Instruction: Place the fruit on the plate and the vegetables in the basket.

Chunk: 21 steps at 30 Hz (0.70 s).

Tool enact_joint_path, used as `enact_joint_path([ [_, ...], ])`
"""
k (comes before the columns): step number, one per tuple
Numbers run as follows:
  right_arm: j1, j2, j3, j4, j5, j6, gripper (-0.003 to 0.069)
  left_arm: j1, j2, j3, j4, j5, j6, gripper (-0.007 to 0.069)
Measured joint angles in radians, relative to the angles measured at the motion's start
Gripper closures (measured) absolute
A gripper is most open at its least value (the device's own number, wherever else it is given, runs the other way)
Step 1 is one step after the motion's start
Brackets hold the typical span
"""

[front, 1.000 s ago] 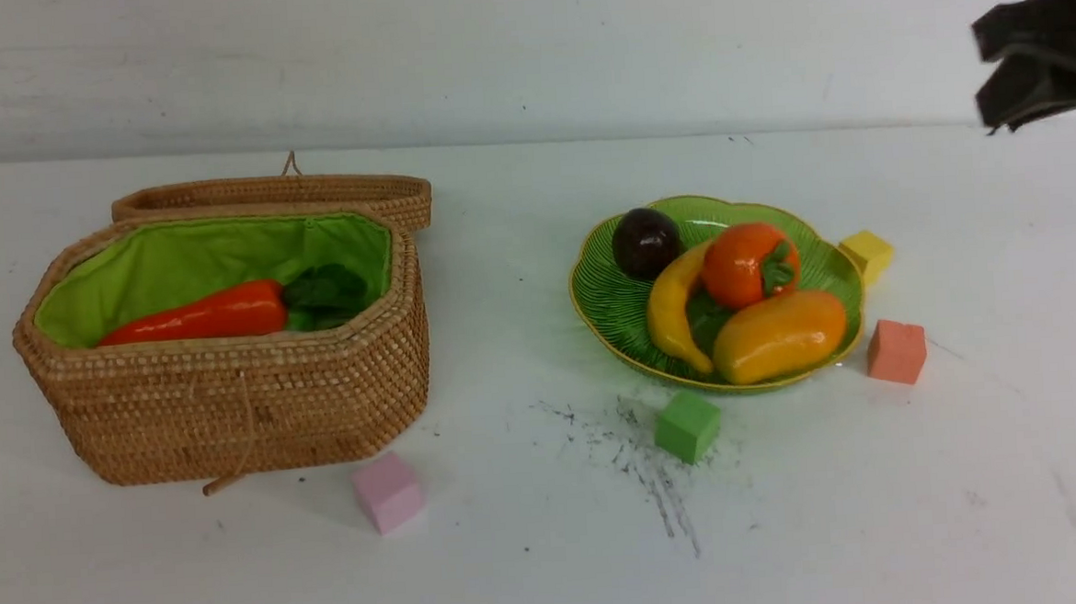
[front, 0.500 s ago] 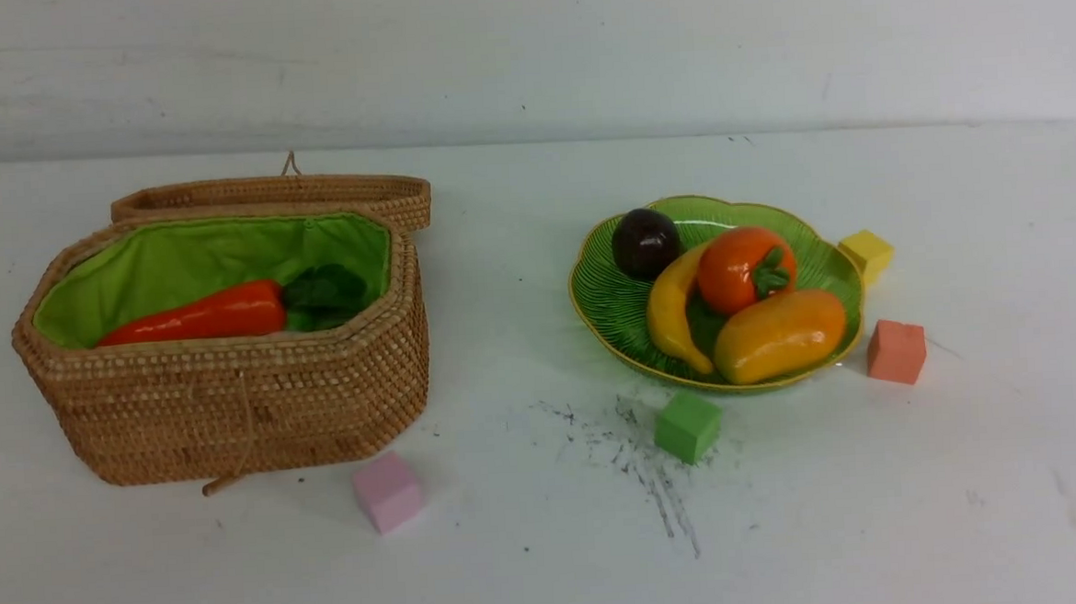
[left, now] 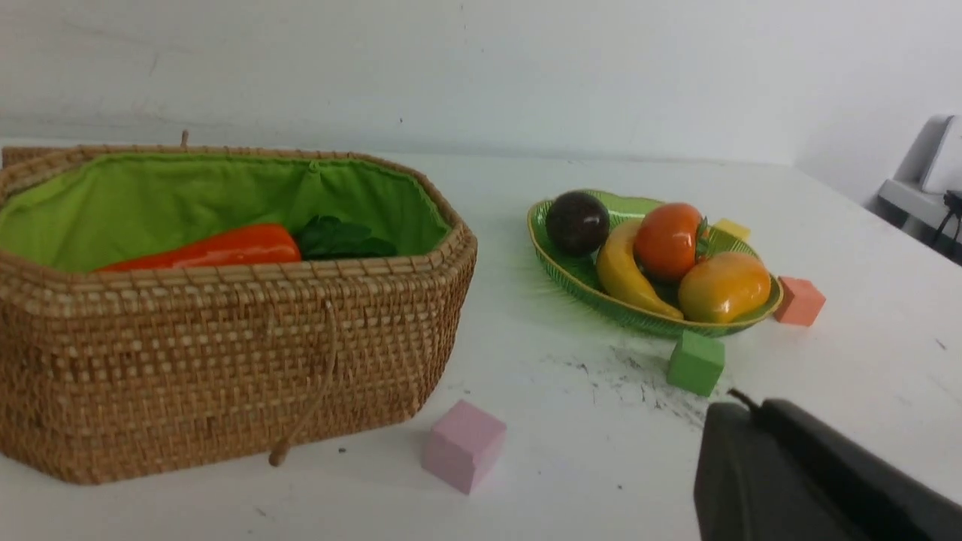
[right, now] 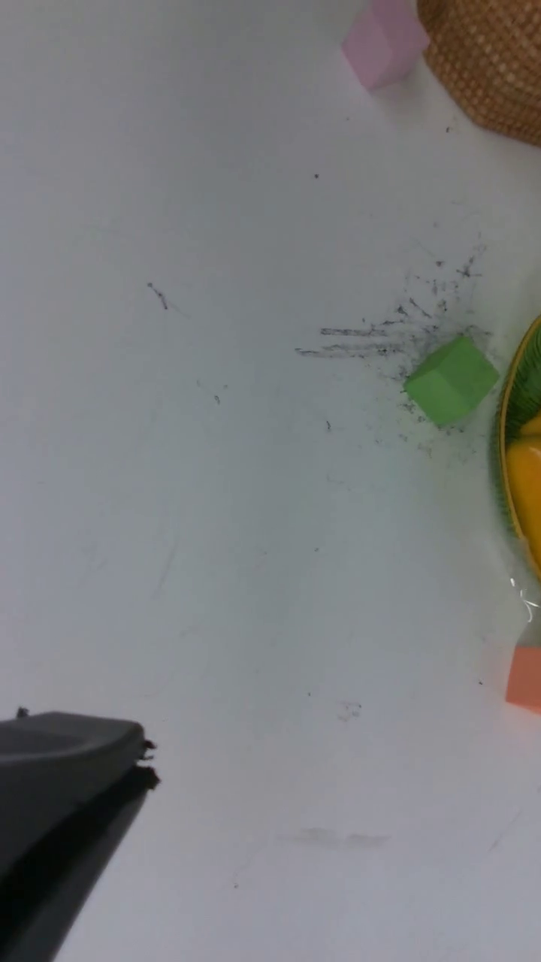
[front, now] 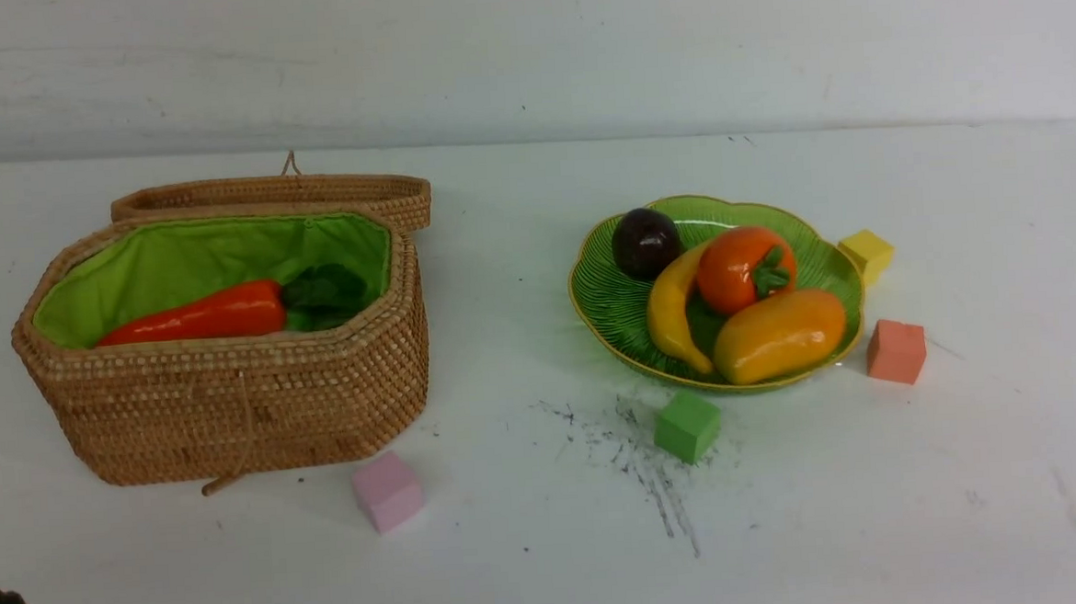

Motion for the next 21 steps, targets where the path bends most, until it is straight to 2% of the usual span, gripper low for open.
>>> enact_joint_path([
  [6,0.0,-0.006,0.002,0.0,0.043,0.0,0.0639,0.0,0.0,0.023,0.0,0.057,0.0,0.0638],
  [14,0.0,-0.015,0.003,-0.033,0.022,0.0,0.0636,0.0,0.0,0.023,0.0,0.118,0.0,0.0638],
  [21,-0.044,-0.174,0.134,-0.05,-0.274,-0.051,0.0661,0.0,0.0,0.023,0.0,0.12,0.0,0.0638],
])
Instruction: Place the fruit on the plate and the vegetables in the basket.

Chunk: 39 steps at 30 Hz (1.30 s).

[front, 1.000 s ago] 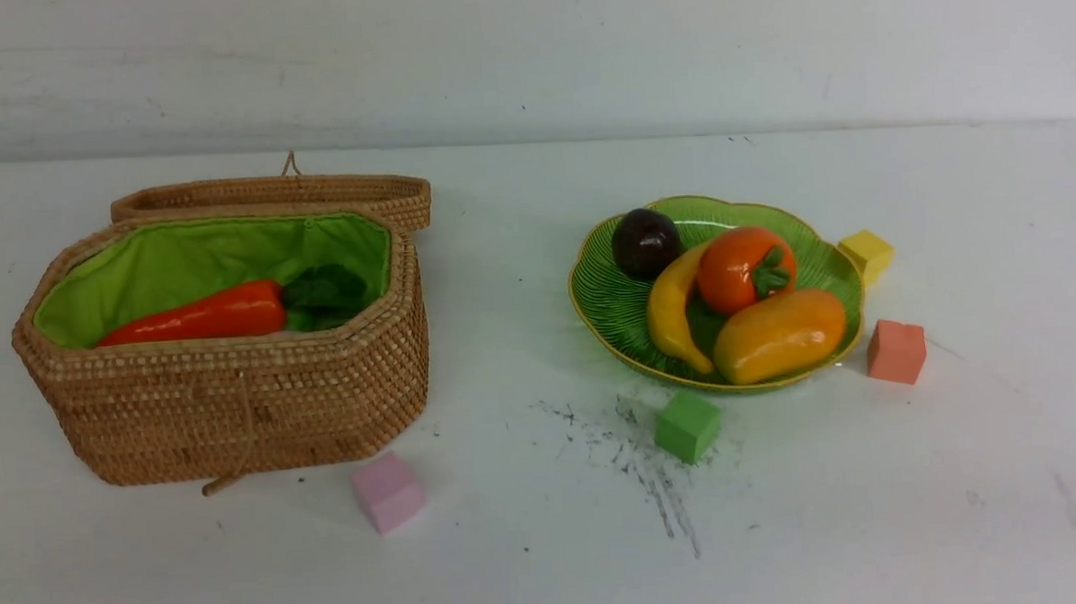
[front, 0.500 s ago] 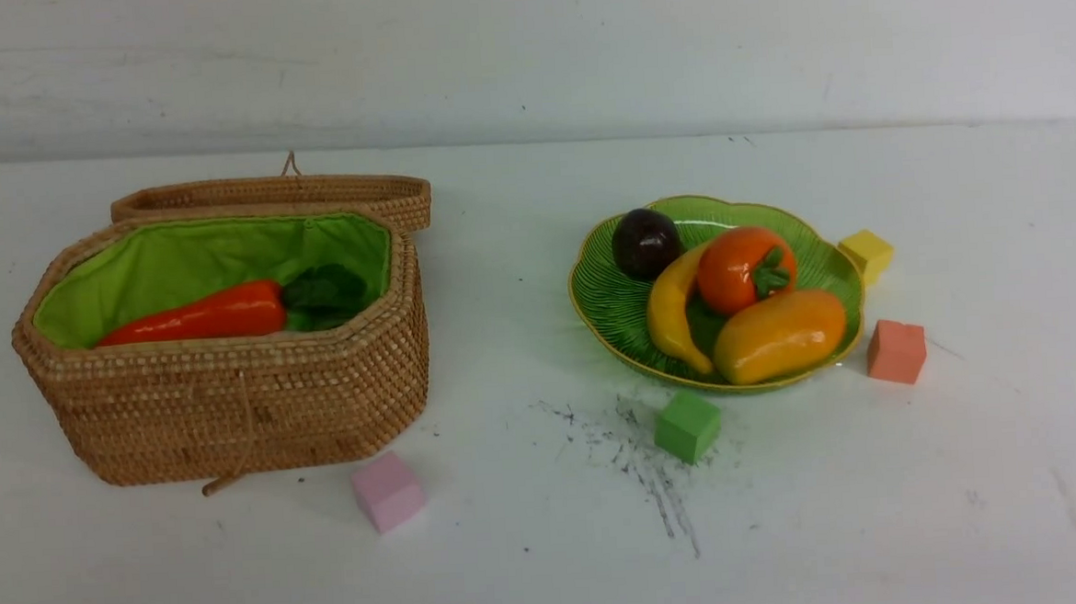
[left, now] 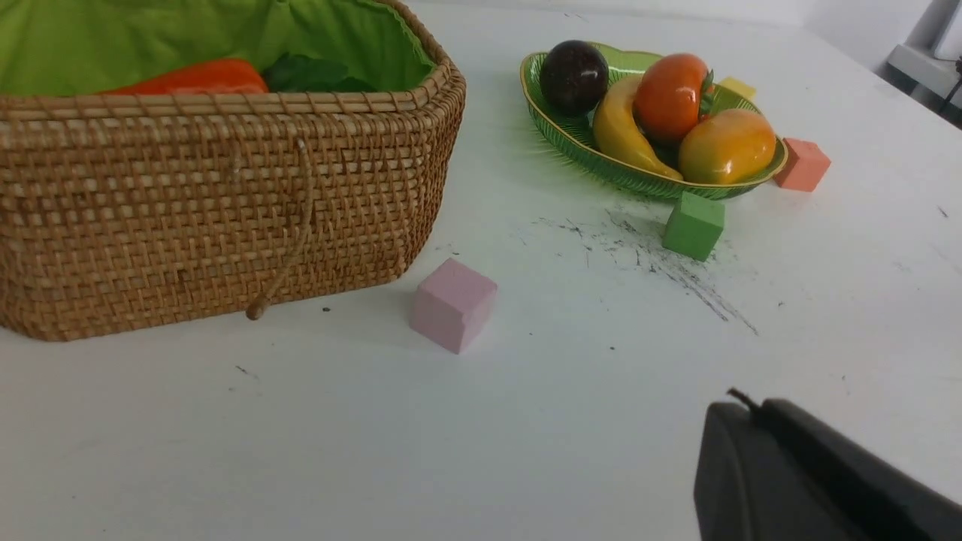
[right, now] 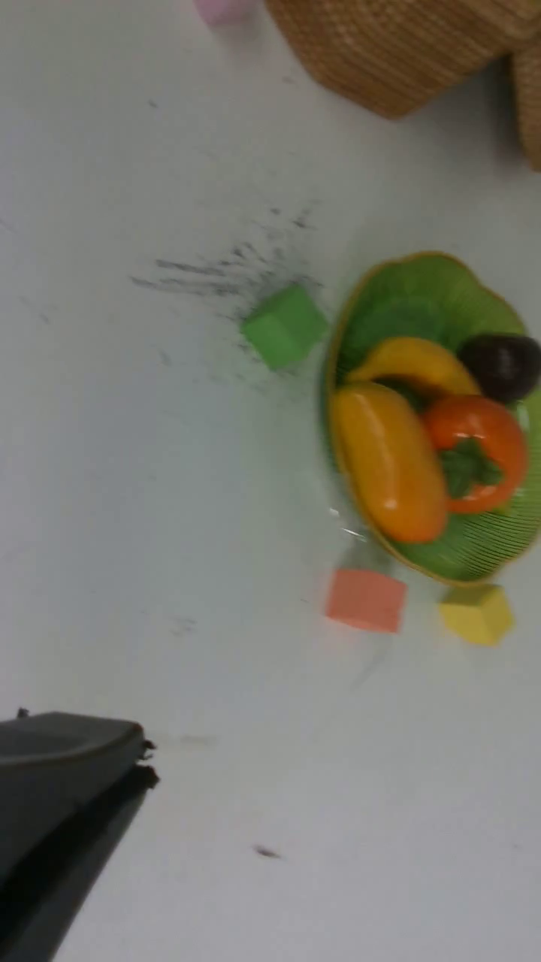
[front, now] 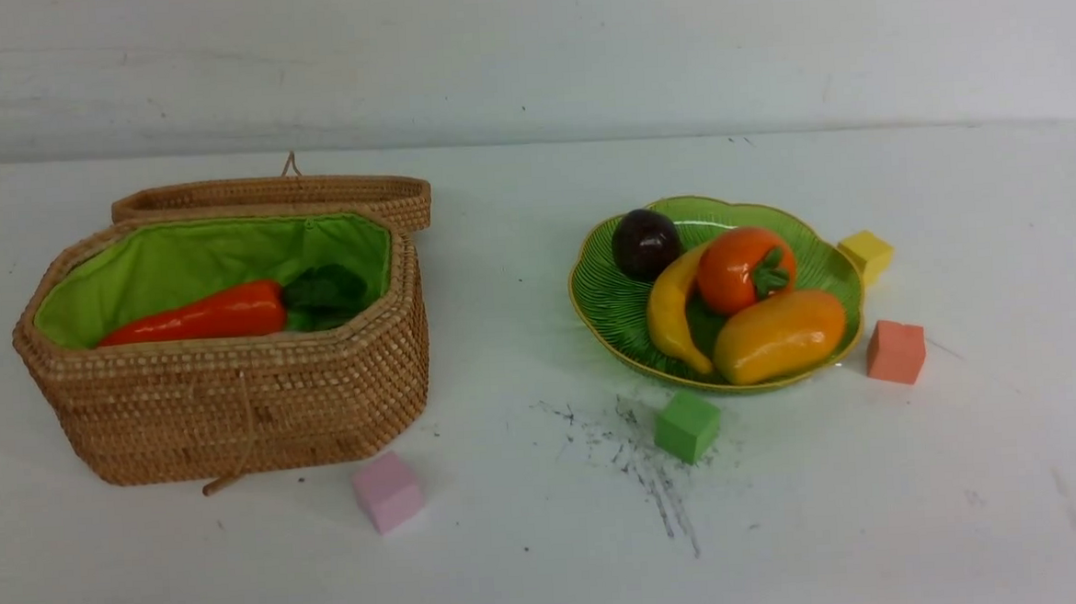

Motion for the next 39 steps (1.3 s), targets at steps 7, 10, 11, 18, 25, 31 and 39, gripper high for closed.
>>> enact_joint_path([
  [7,-0.001,-0.26,0.375,-0.029,-0.288,-0.039,0.0668,0.0,0.0,0.0,0.0,0.0,0.0,0.0638],
  [10,-0.001,-0.306,0.485,-0.035,-0.323,-0.037,0.0668,0.0,0.0,0.0,0.0,0.0,0.0,0.0638],
  [11,-0.002,-0.311,0.519,-0.033,-0.331,-0.027,0.0668,0.0,0.0,0.0,-0.001,0.0,0.0,0.0638],
  [18,-0.002,-0.312,0.555,-0.035,-0.328,0.042,0.0667,0.0,0.0,0.0,0.0,0.0,0.0,0.0638],
  [25,-0.002,-0.312,0.555,-0.037,-0.328,0.051,0.0663,0.0,0.0,0.0,0.0,0.0,0.0,0.0634],
  [31,-0.002,-0.312,0.555,-0.037,-0.328,0.051,0.0659,0.0,0.0,0.0,0.0,0.0,0.0,0.063],
  [39,-0.002,-0.312,0.555,-0.037,-0.328,0.051,0.0654,0.0,0.0,0.0,0.0,0.0,0.0,0.0624],
])
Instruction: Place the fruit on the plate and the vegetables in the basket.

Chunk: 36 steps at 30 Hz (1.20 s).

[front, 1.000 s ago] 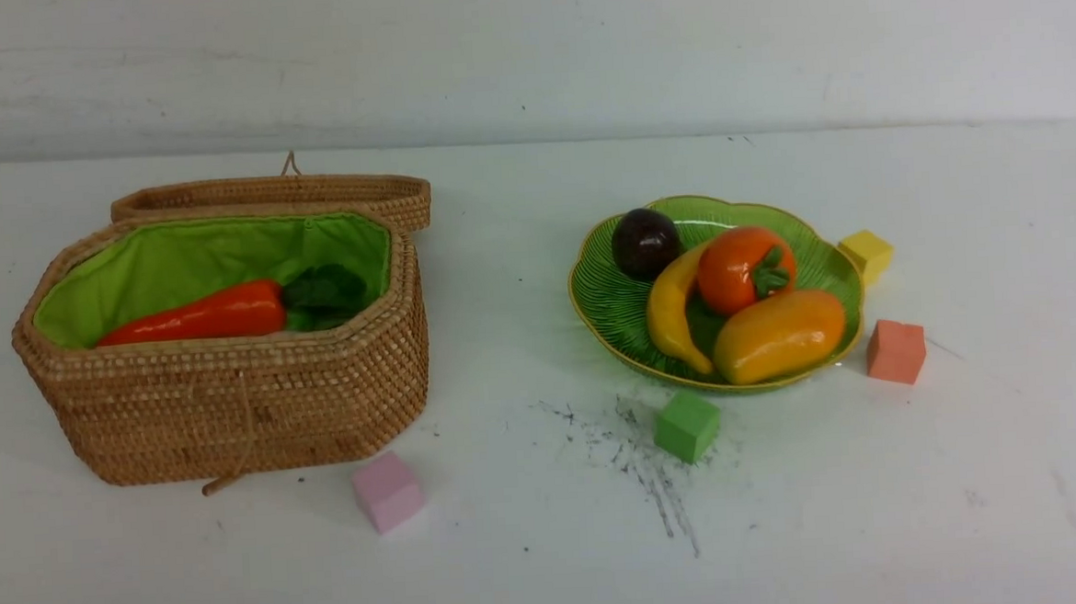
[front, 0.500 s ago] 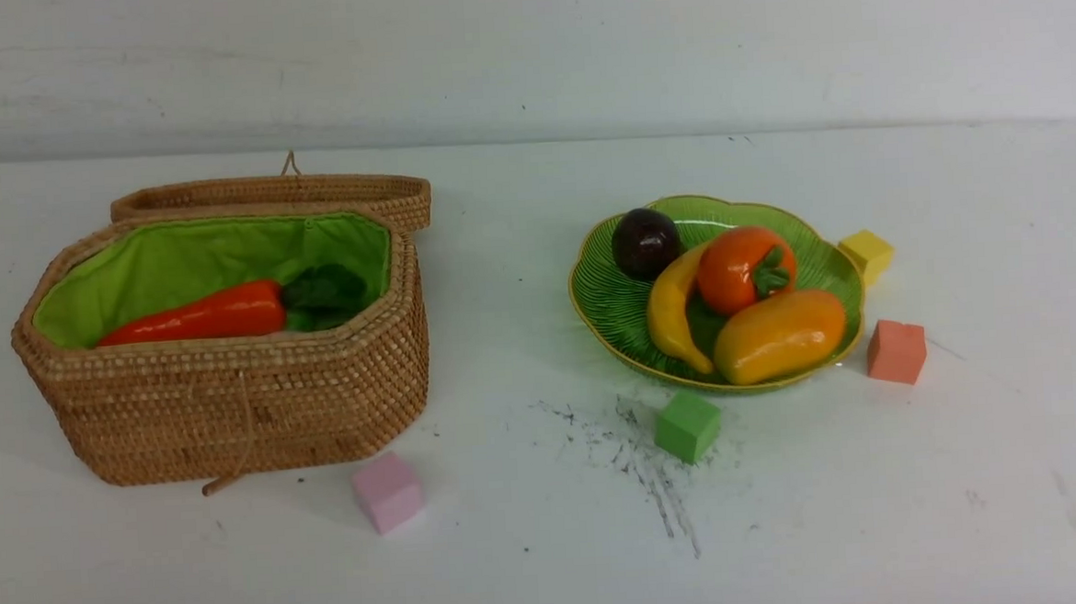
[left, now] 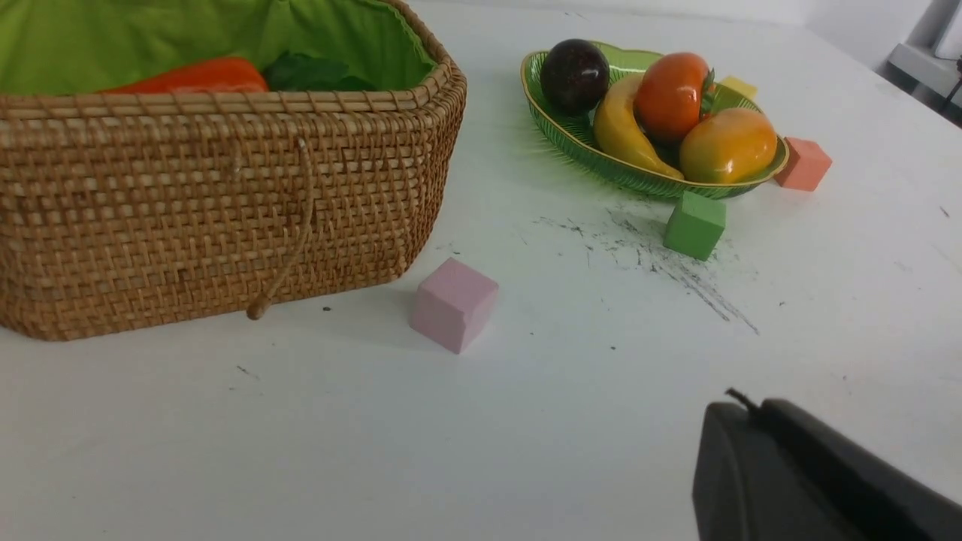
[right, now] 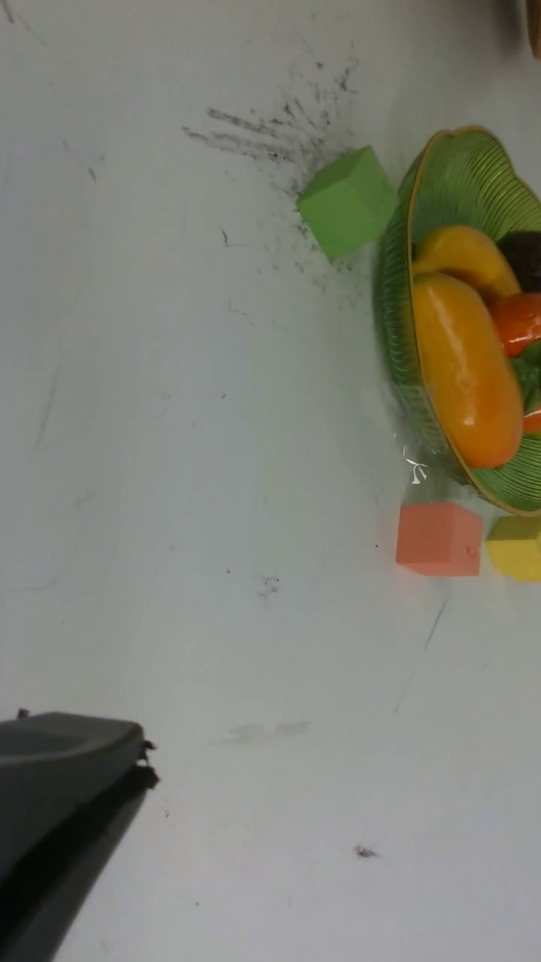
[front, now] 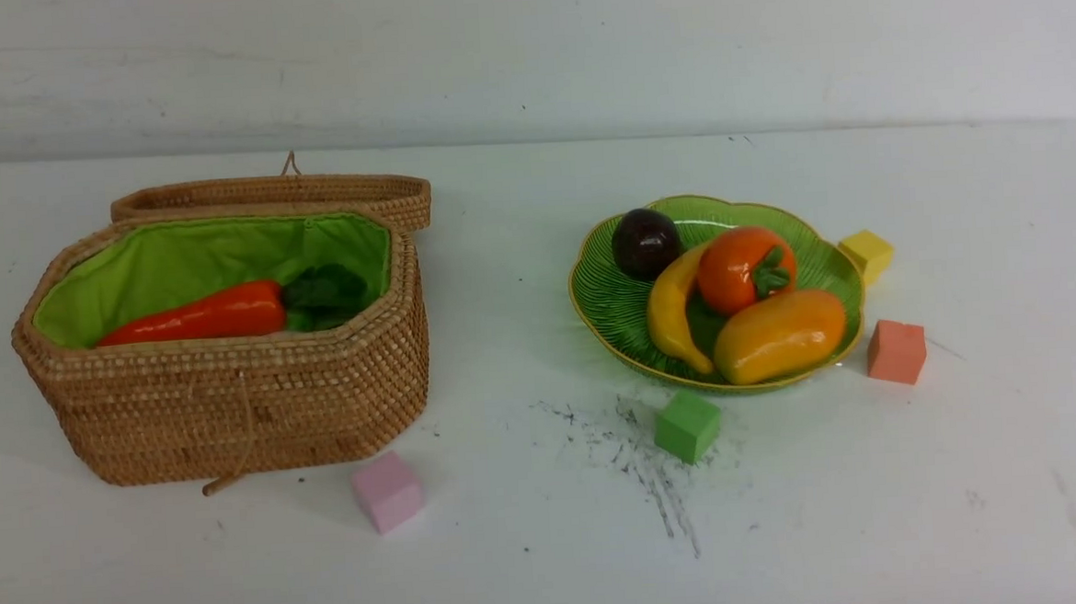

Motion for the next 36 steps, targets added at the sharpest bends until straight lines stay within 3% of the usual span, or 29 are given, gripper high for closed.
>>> enact_joint_path([
  [8,0.0,0.0,0.0,0.0,-0.001,0.0,0.0644,0.0,0.0,0.001,0.005,-0.008,0.0,0.0617],
  [11,0.0,0.0,0.0,-0.001,-0.001,0.0,0.0642,0.002,-0.001,0.018,0.089,-0.093,-0.012,0.0617],
  [15,0.0,0.0,0.0,-0.002,-0.001,0.0,0.0638,0.058,-0.048,0.081,0.225,-0.227,-0.131,0.0619],
  [20,0.0,-0.001,0.0,-0.006,-0.002,0.0,0.0632,0.156,-0.093,0.244,0.352,-0.288,-0.281,0.0638],
  [25,0.0,-0.001,0.0,-0.01,-0.003,0.0,0.0624,0.169,-0.093,0.317,0.356,-0.198,-0.377,0.0638],
  [36,0.0,-0.001,0.0,-0.011,-0.004,0.0,0.0615,0.169,-0.093,0.317,0.344,-0.197,-0.389,0.0638],
])
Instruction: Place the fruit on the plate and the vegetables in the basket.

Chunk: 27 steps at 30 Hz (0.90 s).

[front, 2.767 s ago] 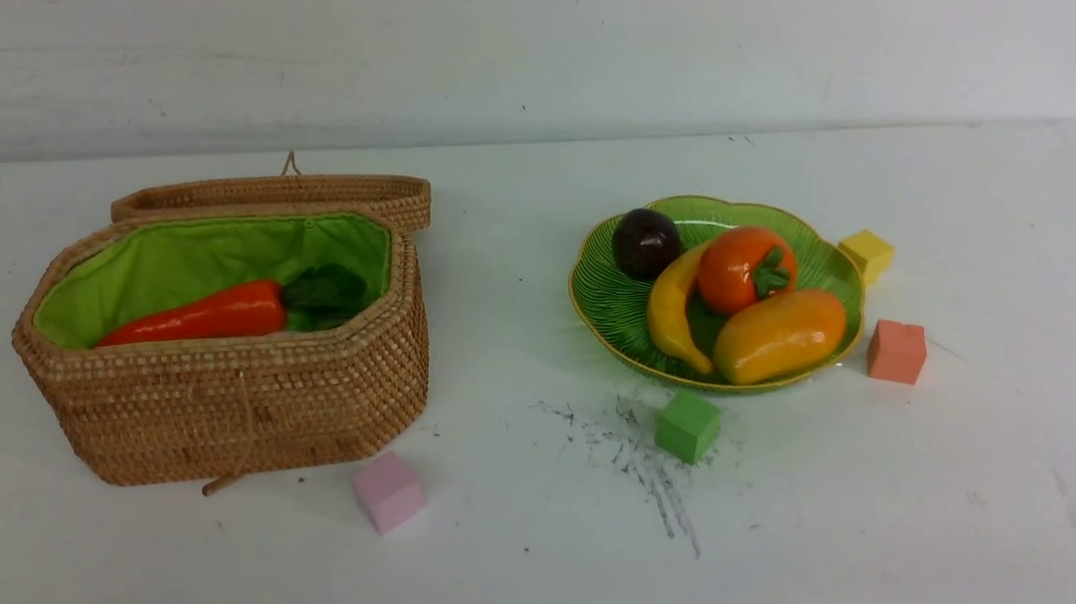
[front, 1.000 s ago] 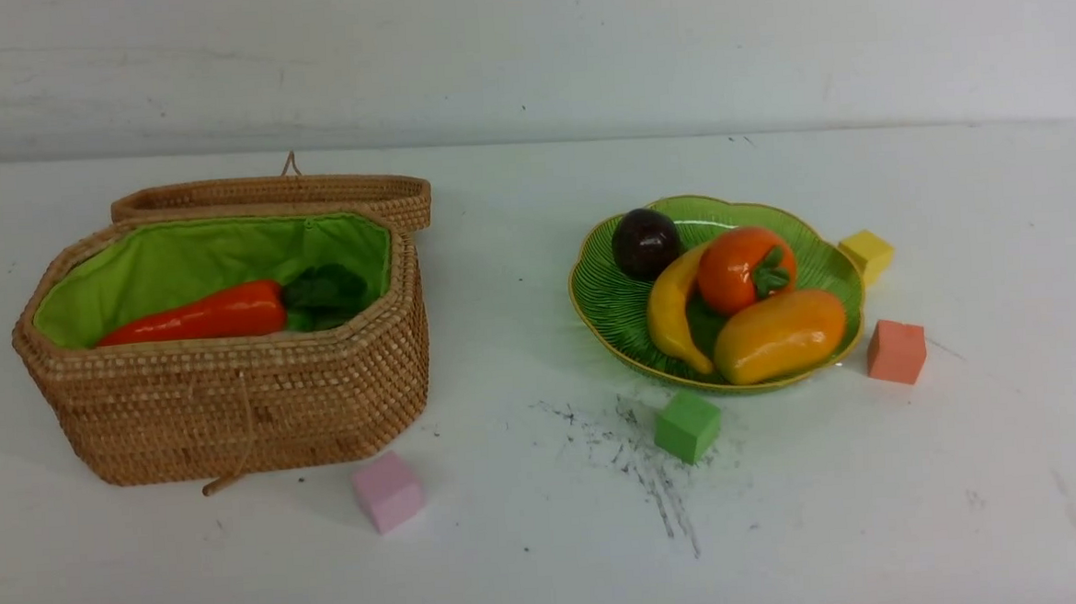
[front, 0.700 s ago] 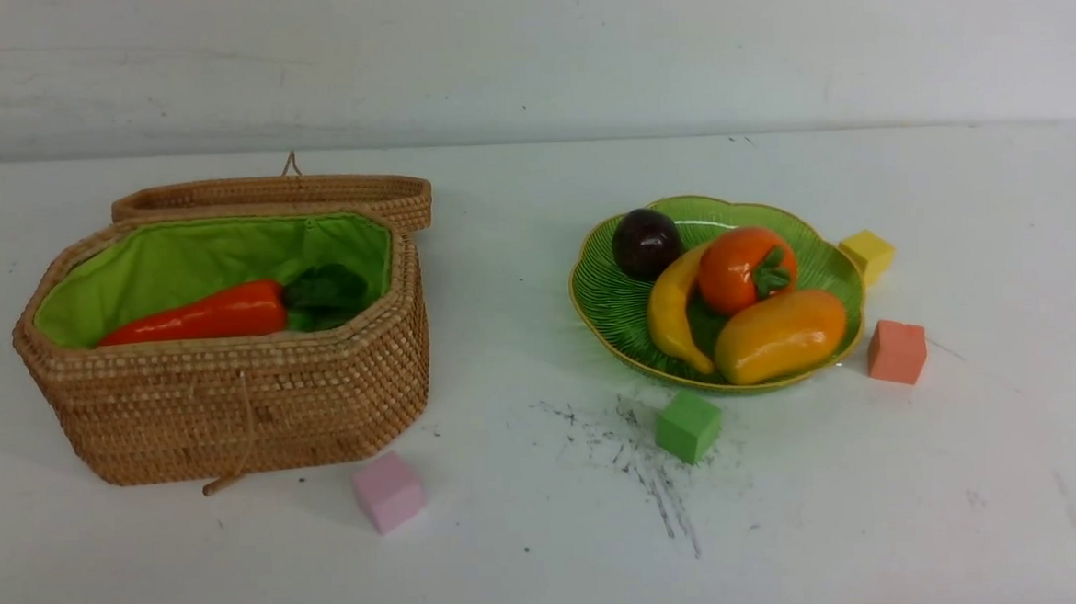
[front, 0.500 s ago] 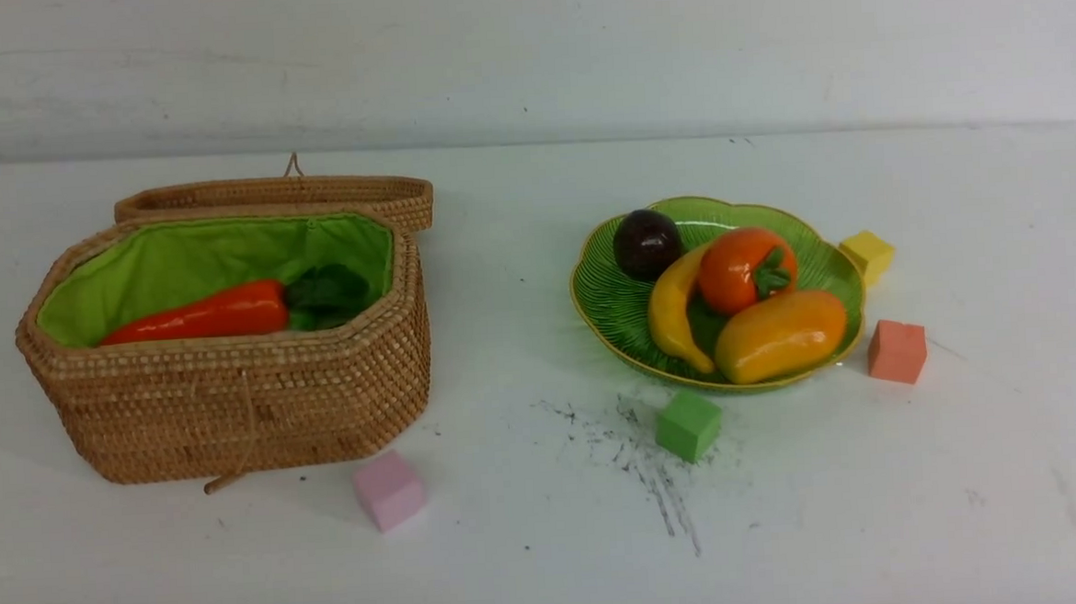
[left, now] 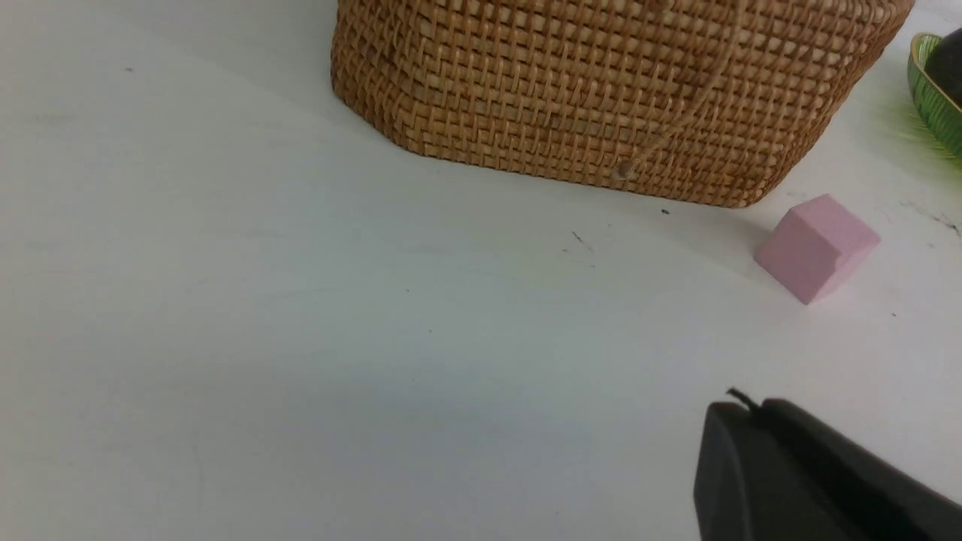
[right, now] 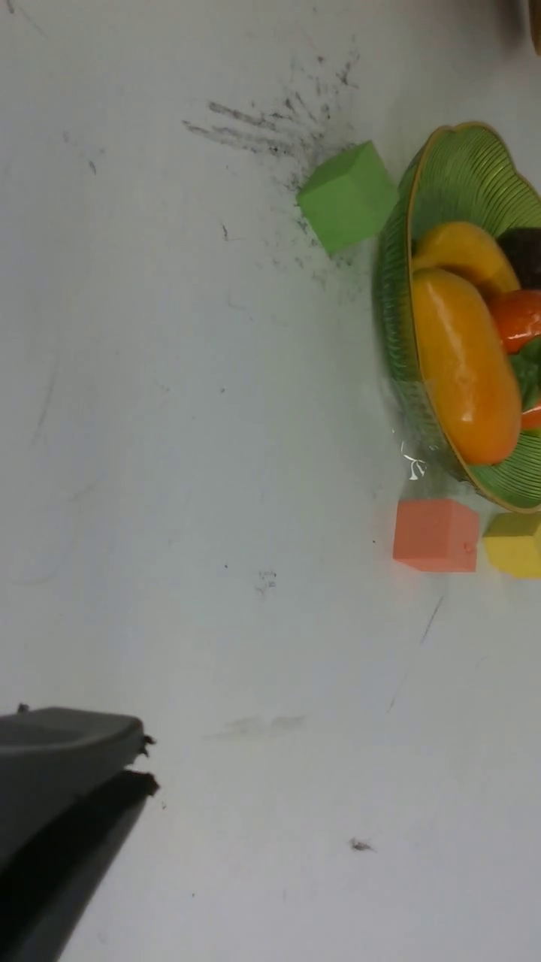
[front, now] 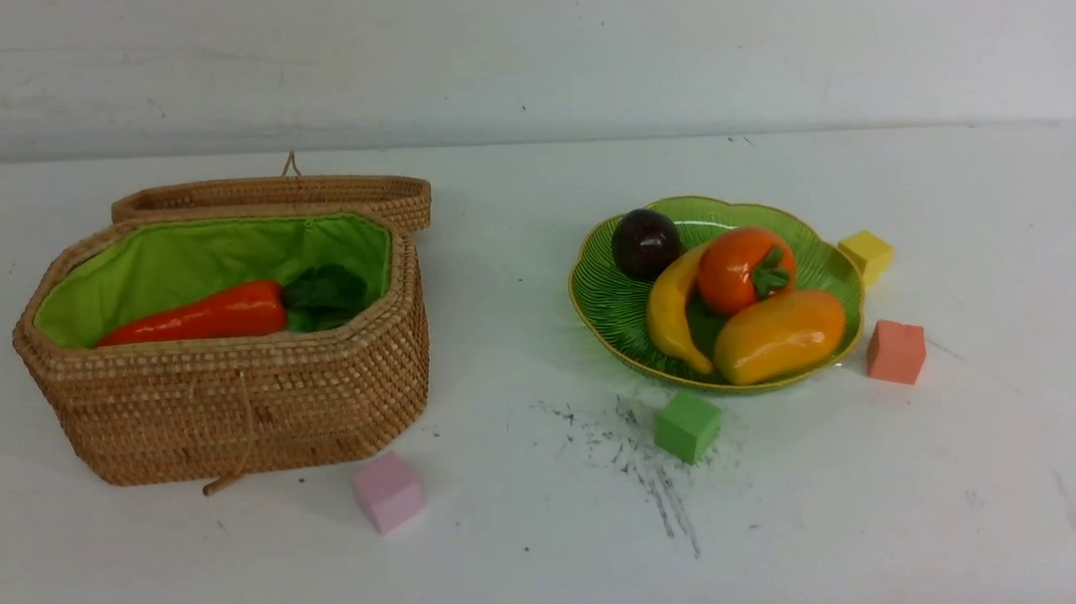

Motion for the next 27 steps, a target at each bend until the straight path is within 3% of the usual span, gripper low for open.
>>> enact_joint_path([
  [27,0.0,0.0,0.001,0.0,0.0,0.0,0.058,0.0,0.0,0.0,-0.001,0.0,-0.001,0.0636],
])
